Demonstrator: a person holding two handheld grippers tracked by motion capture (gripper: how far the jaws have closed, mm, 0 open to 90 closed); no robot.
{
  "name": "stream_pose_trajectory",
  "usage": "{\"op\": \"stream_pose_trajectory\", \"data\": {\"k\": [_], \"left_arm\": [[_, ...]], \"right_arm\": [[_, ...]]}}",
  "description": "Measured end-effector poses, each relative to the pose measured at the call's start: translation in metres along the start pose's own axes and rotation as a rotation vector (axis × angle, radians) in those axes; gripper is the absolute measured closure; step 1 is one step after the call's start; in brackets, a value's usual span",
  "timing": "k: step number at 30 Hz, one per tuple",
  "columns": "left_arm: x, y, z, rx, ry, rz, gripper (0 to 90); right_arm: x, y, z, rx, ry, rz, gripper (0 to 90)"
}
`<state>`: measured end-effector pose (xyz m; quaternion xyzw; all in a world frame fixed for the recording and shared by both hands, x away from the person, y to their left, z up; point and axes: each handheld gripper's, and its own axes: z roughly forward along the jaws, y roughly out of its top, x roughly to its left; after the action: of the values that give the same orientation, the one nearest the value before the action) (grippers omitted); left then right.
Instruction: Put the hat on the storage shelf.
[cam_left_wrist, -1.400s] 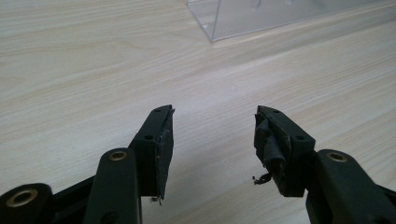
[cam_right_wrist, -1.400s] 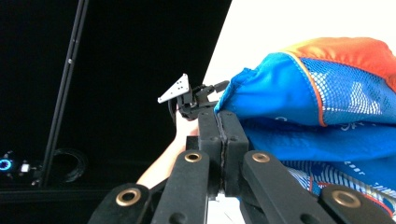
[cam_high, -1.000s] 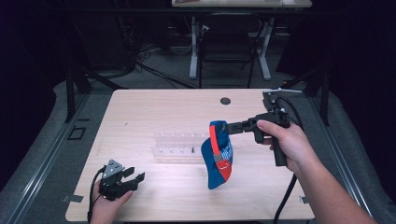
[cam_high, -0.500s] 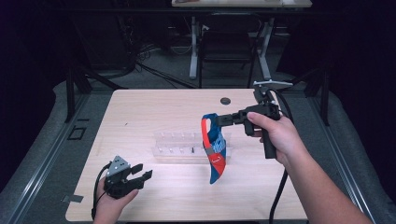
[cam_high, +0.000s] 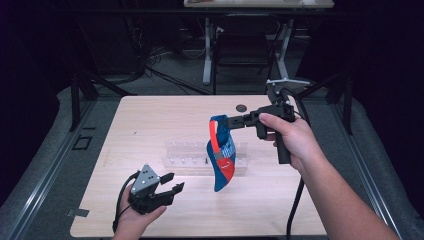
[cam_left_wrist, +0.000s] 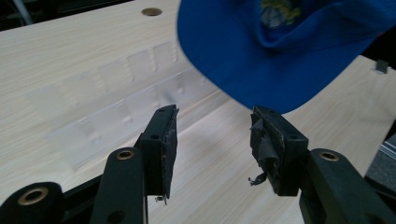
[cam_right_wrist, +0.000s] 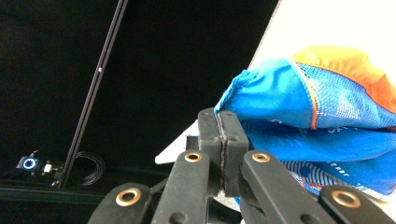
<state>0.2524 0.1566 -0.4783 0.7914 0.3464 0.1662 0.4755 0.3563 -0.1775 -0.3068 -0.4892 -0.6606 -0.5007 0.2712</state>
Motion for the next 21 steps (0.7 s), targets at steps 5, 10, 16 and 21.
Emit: {"op": "stream_pose_trajectory", "data": {"k": [5,10,16,21], "left_arm": [[-0.016,0.012,0.009,-0.005,-0.029,0.042,51.4],[-0.028,0.021,0.016,-0.01,-0.056,0.069,51.4],[-0.038,0.029,0.02,-0.02,-0.077,0.085,51.8],[-0.047,0.035,0.024,-0.024,-0.097,0.102,54.8]], "right_arm": [[0.005,0.004,0.002,-0.001,0.003,-0.01,90.0],[0.009,0.008,0.003,-0.006,0.0,-0.012,90.0],[0.011,0.013,0.005,-0.021,0.0,-0.003,90.0],[0.011,0.017,0.009,-0.031,0.0,-0.011,90.0]]}}
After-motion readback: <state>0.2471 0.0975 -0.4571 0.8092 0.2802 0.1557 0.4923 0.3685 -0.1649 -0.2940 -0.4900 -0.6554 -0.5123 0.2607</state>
